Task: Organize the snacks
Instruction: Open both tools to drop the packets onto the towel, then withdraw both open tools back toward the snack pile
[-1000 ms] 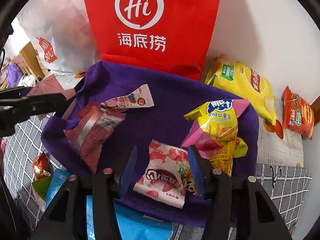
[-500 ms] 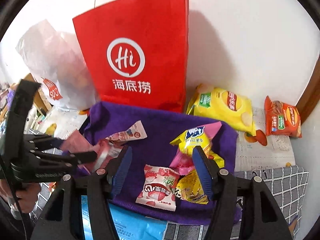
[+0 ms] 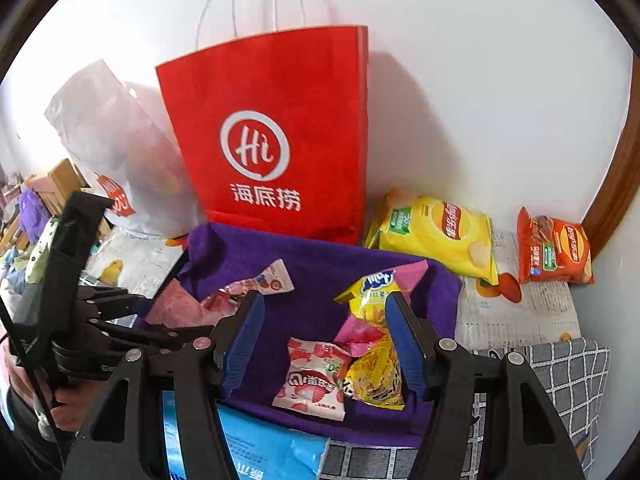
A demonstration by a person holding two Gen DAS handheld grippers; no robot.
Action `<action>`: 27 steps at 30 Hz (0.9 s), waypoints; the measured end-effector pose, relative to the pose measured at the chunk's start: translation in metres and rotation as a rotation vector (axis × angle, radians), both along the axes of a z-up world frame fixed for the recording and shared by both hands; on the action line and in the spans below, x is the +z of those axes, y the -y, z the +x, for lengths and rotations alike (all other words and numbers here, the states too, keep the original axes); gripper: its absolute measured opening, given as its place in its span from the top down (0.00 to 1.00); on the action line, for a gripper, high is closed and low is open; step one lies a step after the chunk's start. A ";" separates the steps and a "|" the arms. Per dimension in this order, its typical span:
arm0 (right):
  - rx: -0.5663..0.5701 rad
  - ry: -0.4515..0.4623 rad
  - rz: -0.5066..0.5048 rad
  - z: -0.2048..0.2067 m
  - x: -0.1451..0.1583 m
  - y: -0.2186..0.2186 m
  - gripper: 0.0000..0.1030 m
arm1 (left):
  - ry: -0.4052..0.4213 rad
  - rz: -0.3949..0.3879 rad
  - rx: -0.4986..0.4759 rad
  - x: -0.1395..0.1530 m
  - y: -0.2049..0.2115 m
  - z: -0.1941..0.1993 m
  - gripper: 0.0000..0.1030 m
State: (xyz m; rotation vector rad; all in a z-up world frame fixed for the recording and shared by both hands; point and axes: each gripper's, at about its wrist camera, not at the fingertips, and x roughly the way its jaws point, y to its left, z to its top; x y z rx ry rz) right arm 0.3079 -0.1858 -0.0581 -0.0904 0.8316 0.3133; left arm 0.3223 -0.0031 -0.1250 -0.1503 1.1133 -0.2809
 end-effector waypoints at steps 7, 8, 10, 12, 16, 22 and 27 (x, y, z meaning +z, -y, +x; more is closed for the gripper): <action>0.030 -0.003 0.032 -0.005 0.006 -0.005 0.38 | 0.090 -0.094 0.034 0.021 -0.013 -0.006 0.19; 0.030 0.003 0.038 -0.005 0.007 -0.005 0.34 | 0.094 -0.088 0.040 0.023 -0.015 -0.006 0.19; 0.023 0.016 0.038 -0.007 0.009 -0.005 0.31 | 0.090 -0.084 0.046 0.024 -0.017 -0.006 0.19; 0.014 0.030 0.033 -0.008 0.012 -0.005 0.29 | 0.086 -0.089 0.046 0.026 -0.018 -0.006 0.19; -0.011 0.046 0.027 -0.009 0.017 -0.002 0.27 | 0.119 -0.140 0.014 0.036 -0.017 -0.012 0.18; -0.061 0.069 0.003 -0.012 0.027 0.005 0.25 | 0.143 -0.134 0.005 0.050 -0.014 -0.021 0.16; -0.106 0.088 0.003 -0.021 0.038 0.009 0.21 | 0.153 -0.133 -0.007 0.060 -0.013 -0.028 0.16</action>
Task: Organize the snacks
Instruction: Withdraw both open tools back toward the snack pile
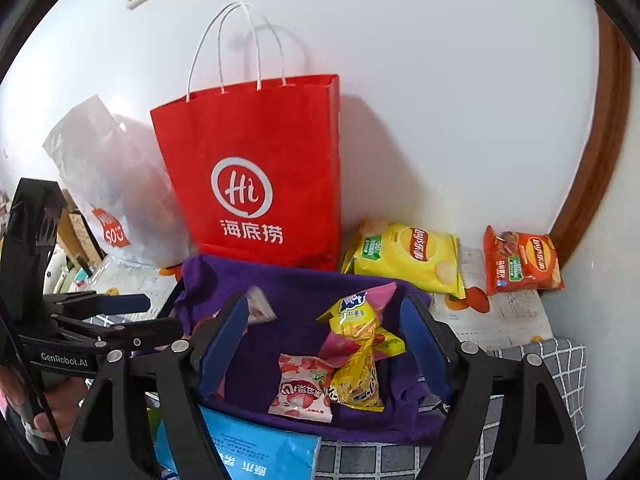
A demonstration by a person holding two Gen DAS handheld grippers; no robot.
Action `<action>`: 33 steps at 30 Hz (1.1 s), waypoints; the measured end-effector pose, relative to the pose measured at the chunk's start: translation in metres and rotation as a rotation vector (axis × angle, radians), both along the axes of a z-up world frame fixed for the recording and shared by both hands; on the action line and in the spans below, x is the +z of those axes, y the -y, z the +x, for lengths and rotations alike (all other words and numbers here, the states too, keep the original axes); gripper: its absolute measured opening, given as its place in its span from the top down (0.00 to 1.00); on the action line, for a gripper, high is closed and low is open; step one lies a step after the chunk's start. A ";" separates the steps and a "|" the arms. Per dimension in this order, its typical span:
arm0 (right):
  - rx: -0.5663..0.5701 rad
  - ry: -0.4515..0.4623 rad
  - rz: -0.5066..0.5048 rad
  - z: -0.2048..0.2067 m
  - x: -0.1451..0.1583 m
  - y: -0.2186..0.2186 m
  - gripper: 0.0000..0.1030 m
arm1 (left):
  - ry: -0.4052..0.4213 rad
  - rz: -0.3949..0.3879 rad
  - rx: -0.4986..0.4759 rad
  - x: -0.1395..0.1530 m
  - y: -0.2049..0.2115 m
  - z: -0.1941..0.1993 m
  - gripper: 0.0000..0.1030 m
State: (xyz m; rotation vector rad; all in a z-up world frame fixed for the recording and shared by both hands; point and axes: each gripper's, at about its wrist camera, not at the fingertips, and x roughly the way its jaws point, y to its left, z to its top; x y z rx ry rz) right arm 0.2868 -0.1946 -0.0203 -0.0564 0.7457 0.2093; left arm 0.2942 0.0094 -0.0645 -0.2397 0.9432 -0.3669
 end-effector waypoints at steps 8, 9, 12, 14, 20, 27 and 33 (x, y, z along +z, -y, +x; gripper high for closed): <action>-0.099 -0.015 -0.034 -0.025 0.006 0.005 0.17 | 0.023 0.068 -0.010 0.015 0.007 -0.013 0.16; -0.119 -0.026 -0.037 -0.028 0.006 0.007 0.17 | 0.026 0.070 -0.008 0.018 0.007 -0.016 0.17; -0.139 -0.037 -0.019 -0.043 0.004 0.016 0.17 | 0.062 0.083 0.001 0.029 0.007 -0.026 0.18; -0.150 -0.021 -0.025 -0.054 0.004 0.020 0.17 | 0.105 0.081 -0.004 0.039 0.006 -0.035 0.18; -0.159 0.015 -0.075 -0.092 0.009 0.026 0.17 | 0.198 0.015 -0.006 0.063 0.002 -0.057 0.18; -0.171 0.029 -0.029 -0.131 0.015 0.036 0.17 | 0.280 0.015 0.060 0.082 0.002 -0.087 0.18; -0.145 0.004 0.002 -0.149 0.015 0.031 0.16 | 0.330 0.129 0.088 0.087 -0.002 -0.120 0.16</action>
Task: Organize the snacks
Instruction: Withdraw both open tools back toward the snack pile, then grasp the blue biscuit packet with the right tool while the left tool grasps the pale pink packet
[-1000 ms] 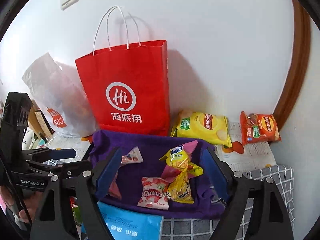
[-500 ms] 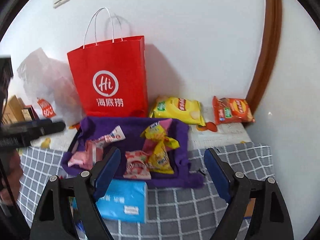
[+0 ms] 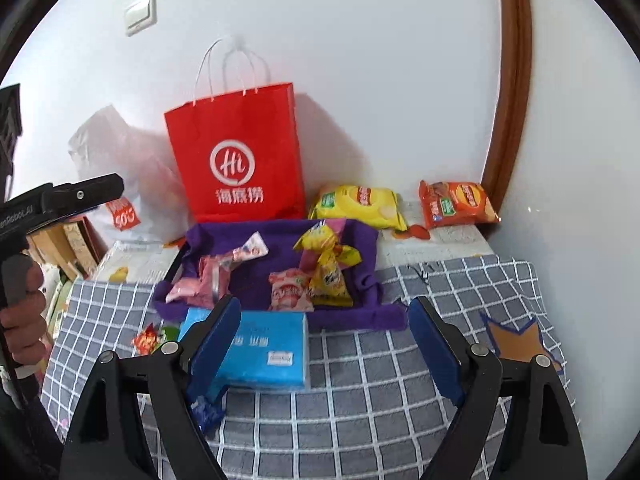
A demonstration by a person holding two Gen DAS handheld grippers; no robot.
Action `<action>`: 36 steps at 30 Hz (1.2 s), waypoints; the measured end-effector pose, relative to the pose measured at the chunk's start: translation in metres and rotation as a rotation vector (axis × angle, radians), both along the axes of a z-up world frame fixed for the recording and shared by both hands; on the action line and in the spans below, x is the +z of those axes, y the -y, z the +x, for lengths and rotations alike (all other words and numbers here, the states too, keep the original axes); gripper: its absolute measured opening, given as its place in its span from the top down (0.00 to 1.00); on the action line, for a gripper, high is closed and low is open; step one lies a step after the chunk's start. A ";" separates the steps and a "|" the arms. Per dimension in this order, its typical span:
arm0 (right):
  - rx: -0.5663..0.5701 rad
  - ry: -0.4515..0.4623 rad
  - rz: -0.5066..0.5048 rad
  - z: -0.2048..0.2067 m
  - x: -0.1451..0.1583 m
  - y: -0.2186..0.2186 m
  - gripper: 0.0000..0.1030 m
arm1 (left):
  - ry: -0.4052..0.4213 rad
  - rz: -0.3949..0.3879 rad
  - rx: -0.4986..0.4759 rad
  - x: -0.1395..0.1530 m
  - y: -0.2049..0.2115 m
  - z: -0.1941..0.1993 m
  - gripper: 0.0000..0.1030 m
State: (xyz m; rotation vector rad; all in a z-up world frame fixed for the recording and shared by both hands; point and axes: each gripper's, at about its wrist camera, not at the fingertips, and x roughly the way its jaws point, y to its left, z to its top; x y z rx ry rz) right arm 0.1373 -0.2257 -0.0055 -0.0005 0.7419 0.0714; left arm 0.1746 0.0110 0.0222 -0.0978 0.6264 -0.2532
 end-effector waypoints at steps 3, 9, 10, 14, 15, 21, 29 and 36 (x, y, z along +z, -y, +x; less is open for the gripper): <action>0.029 -0.015 0.018 -0.007 -0.002 -0.008 0.16 | -0.042 0.003 0.010 -0.002 -0.008 -0.009 0.16; 0.058 -0.002 -0.006 -0.023 -0.010 -0.031 0.16 | -0.074 0.031 0.038 -0.010 -0.027 -0.029 0.16; 0.065 0.004 -0.005 -0.026 -0.013 -0.035 0.16 | -0.071 0.030 0.044 -0.011 -0.031 -0.034 0.16; 0.105 0.010 0.002 -0.031 -0.026 -0.051 0.16 | -0.083 -0.018 0.056 -0.018 -0.049 -0.048 0.16; 0.102 0.012 -0.010 -0.031 -0.031 -0.056 0.16 | -0.082 -0.020 0.069 -0.021 -0.053 -0.051 0.16; 0.167 -0.074 0.053 -0.030 -0.064 -0.073 0.16 | -0.123 0.001 0.126 -0.045 -0.073 -0.061 0.16; 0.265 -0.153 0.003 -0.034 -0.118 -0.106 0.31 | -0.174 0.065 0.163 -0.081 -0.092 -0.070 0.16; 0.399 -0.159 -0.125 -0.044 -0.145 -0.133 0.31 | -0.206 0.036 0.170 -0.097 -0.109 -0.073 0.16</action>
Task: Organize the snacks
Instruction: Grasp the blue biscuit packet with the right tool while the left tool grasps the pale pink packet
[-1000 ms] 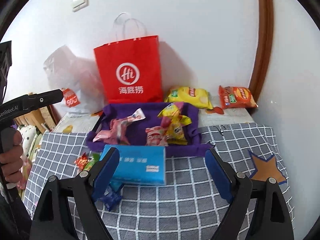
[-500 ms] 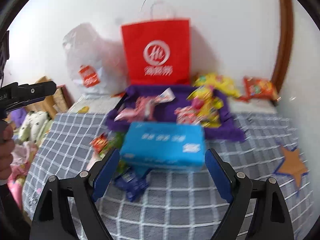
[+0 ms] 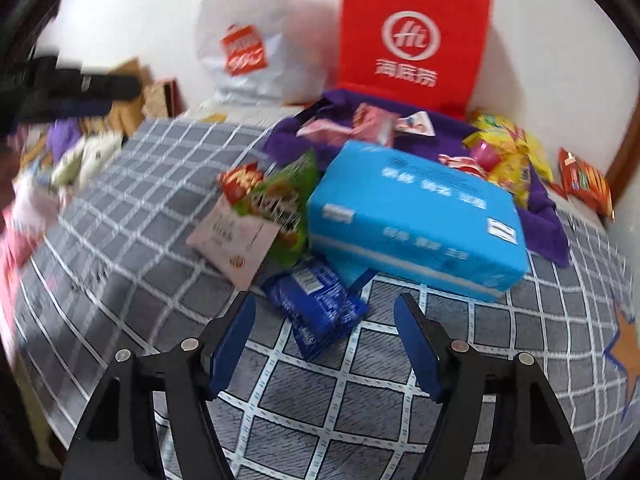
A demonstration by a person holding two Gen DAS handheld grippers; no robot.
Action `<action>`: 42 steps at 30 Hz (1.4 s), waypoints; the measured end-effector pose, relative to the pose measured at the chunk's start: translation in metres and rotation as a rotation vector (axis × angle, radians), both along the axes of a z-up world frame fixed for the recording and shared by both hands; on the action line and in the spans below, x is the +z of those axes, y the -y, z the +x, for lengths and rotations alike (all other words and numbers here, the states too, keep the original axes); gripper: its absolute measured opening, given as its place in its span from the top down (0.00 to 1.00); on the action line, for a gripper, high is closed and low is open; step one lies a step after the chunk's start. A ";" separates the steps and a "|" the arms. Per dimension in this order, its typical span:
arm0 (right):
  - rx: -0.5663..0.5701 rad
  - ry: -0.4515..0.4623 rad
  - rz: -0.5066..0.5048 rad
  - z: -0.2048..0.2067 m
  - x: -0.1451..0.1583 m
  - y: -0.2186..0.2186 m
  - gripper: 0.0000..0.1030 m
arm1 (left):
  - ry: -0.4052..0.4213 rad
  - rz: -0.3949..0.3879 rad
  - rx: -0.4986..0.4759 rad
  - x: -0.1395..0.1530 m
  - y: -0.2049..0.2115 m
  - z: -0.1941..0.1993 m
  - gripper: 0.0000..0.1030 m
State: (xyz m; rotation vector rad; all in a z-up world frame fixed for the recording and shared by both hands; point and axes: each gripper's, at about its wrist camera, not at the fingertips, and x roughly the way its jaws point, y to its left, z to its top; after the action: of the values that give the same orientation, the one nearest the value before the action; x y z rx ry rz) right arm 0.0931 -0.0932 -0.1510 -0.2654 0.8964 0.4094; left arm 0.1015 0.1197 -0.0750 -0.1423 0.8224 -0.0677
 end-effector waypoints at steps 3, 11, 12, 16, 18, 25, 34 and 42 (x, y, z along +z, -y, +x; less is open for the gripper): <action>0.036 0.012 -0.082 0.002 -0.010 -0.010 0.31 | -0.005 -0.009 -0.002 -0.003 -0.003 0.000 0.16; 0.040 -0.028 -0.092 0.025 -0.027 -0.012 0.31 | -0.031 -0.029 -0.004 -0.013 -0.003 0.001 0.16; 0.041 -0.030 -0.082 0.026 -0.028 -0.011 0.31 | -0.039 -0.034 -0.005 -0.016 -0.001 0.002 0.16; 0.041 -0.083 0.021 0.028 -0.028 -0.002 0.57 | -0.073 -0.040 -0.012 -0.028 0.008 0.005 0.16; 0.017 -0.081 0.014 0.023 -0.027 0.004 0.59 | -0.091 -0.037 -0.024 -0.035 0.015 0.006 0.16; -0.083 -0.018 0.025 0.000 -0.016 0.054 0.59 | -0.155 -0.017 -0.061 -0.072 0.040 0.012 0.16; -0.294 -0.022 0.026 0.009 -0.028 0.120 0.59 | -0.165 -0.052 -0.061 -0.104 0.075 0.028 0.16; -0.284 -0.034 0.043 0.014 -0.030 0.121 0.53 | -0.086 0.164 -0.034 -0.116 0.103 0.027 0.17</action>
State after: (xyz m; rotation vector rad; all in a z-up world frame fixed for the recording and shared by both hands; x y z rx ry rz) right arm 0.1068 -0.2142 -0.1812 -0.0893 0.9423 0.1696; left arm 0.1288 0.0164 -0.1910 0.0234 0.9132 -0.0266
